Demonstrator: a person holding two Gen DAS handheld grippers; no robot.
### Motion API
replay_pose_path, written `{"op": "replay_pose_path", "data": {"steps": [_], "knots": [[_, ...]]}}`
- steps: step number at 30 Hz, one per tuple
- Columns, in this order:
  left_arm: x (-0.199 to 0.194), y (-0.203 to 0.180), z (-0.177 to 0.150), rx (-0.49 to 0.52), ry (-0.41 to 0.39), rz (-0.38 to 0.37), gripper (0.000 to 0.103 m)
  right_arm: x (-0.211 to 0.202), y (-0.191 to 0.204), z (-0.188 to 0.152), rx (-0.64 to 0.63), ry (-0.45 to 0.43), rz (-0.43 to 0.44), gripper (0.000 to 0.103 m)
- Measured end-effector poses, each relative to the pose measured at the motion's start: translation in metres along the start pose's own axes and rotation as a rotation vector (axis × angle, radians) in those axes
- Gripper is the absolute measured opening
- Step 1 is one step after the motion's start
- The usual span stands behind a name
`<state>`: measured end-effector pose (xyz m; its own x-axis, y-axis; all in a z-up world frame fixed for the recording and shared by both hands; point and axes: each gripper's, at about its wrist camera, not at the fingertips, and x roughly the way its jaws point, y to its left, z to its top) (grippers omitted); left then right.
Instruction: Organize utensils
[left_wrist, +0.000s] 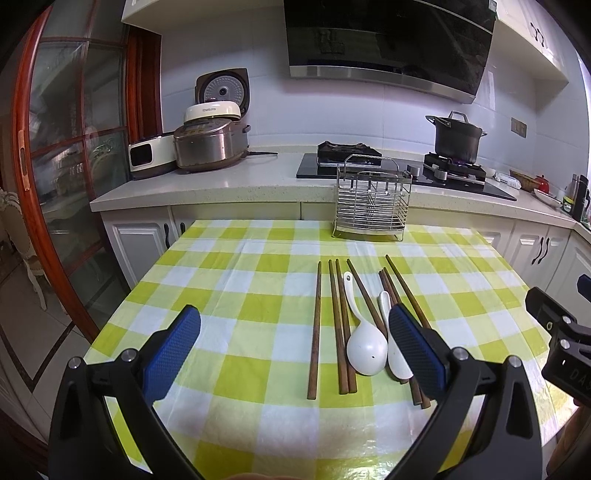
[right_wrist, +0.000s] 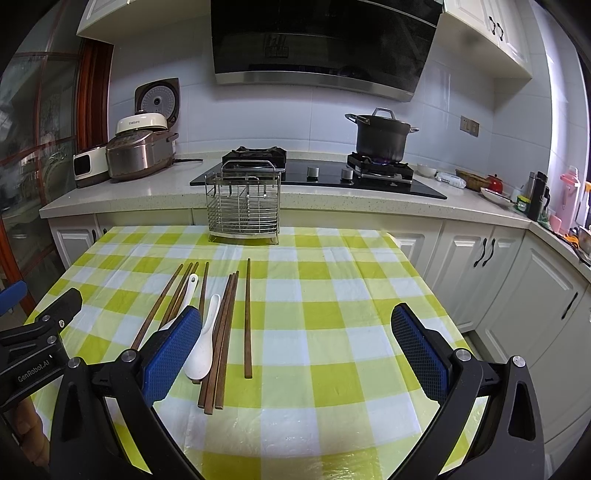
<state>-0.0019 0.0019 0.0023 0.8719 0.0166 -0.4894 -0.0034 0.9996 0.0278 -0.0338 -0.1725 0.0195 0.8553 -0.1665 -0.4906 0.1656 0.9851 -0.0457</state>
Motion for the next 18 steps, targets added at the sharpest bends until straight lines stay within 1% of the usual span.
{"op": "replay_pose_path", "data": {"steps": [18], "knots": [[-0.0002, 0.0017, 0.0005, -0.001, 0.002, -0.001, 0.099, -0.0036, -0.0033, 0.0032, 0.002, 0.001, 0.001, 0.096]]}}
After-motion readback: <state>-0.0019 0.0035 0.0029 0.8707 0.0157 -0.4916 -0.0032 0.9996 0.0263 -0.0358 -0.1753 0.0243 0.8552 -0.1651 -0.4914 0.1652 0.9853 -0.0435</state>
